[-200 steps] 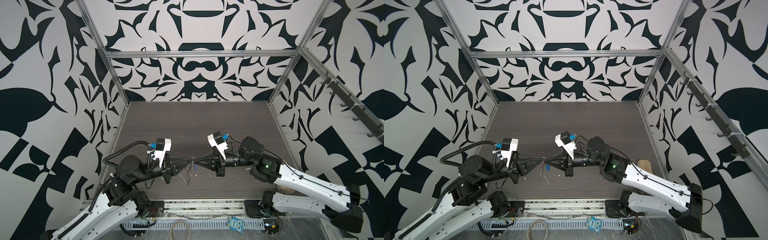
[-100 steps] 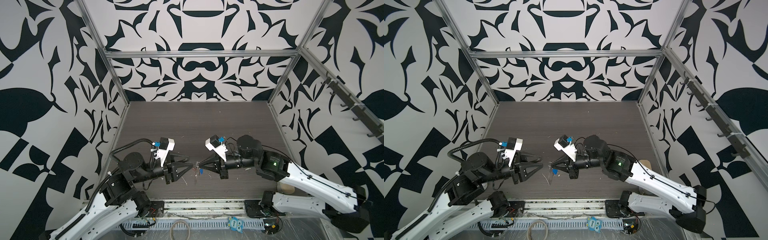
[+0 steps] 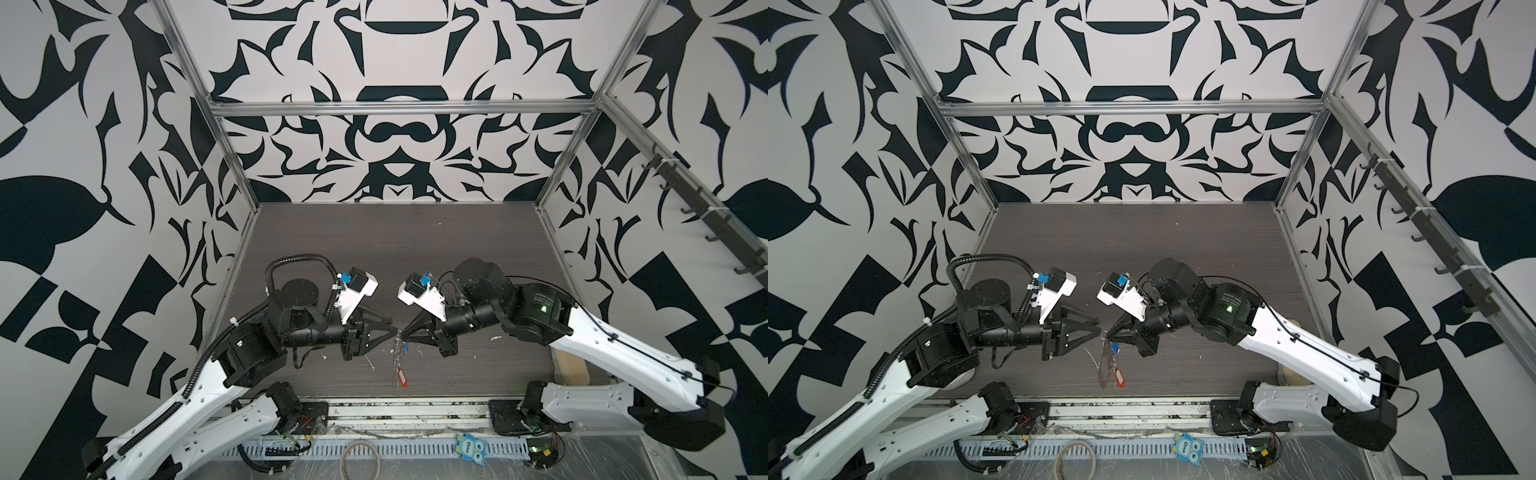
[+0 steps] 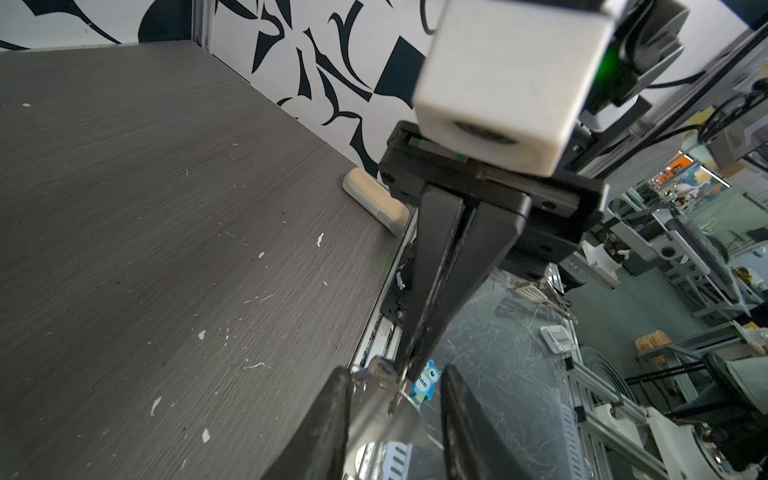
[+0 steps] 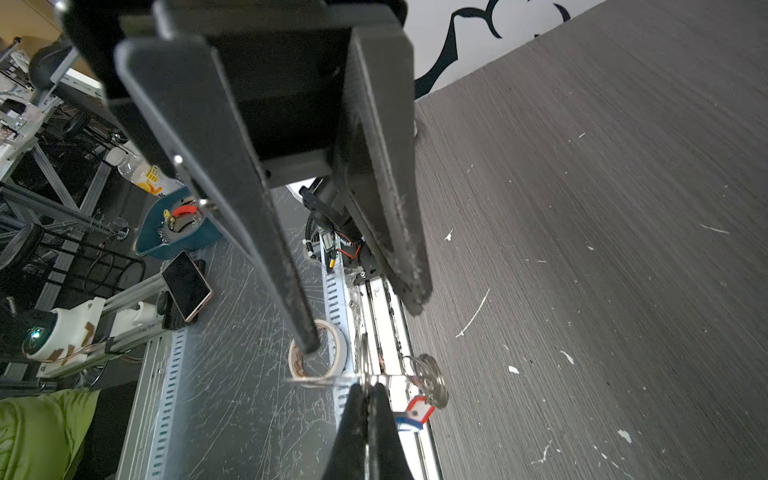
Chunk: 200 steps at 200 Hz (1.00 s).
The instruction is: Remove the keys from the keyring
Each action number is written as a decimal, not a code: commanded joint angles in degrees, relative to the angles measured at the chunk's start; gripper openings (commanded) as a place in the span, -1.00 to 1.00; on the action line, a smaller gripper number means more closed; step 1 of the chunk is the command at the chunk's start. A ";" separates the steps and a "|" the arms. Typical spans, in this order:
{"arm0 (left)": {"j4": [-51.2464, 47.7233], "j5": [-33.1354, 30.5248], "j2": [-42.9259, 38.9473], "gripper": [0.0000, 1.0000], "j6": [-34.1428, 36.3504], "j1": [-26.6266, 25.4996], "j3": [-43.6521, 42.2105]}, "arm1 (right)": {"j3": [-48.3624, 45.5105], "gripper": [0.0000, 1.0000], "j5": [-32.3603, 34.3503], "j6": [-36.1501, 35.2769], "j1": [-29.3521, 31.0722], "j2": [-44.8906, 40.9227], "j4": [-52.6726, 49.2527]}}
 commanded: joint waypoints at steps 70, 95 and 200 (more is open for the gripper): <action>-2.57 3.26 1.08 -0.34 2.03 -0.25 1.11 | 3.83 -1.00 -1.60 -1.21 -0.53 0.12 0.55; -2.18 3.51 1.09 -0.55 2.21 -0.35 1.20 | 3.90 -1.00 -1.65 -0.93 -0.53 0.43 0.86; 0.21 3.46 1.00 -0.64 1.76 -0.62 -0.20 | 3.48 -1.00 -1.62 0.92 -0.53 0.39 4.03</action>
